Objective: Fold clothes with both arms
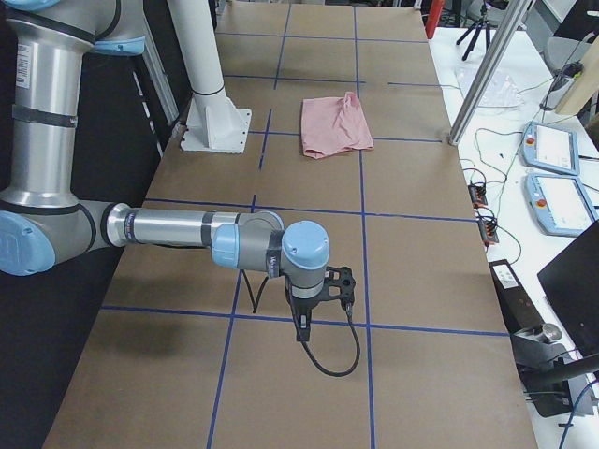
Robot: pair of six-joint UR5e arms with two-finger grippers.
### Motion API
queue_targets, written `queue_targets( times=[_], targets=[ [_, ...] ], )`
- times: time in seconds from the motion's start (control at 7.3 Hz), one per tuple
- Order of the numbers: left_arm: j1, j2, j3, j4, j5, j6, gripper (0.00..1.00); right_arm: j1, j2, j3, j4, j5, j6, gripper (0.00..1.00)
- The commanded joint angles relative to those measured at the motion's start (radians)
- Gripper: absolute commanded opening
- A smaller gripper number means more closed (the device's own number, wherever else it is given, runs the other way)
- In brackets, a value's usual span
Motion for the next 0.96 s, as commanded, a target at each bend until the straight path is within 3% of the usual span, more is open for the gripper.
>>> queue_targets(
  times=[0.0, 0.82],
  targets=[
    [0.001, 0.023, 0.002, -0.008, 0.001, 0.0, 1.0, -0.001, -0.001, 0.001, -0.001, 0.003, -0.001, 1.0],
    [-0.002, 0.095, -0.011, -0.008, 0.001, 0.002, 1.0, -0.002, -0.001, 0.001, -0.001, 0.017, -0.001, 1.0]
  ],
)
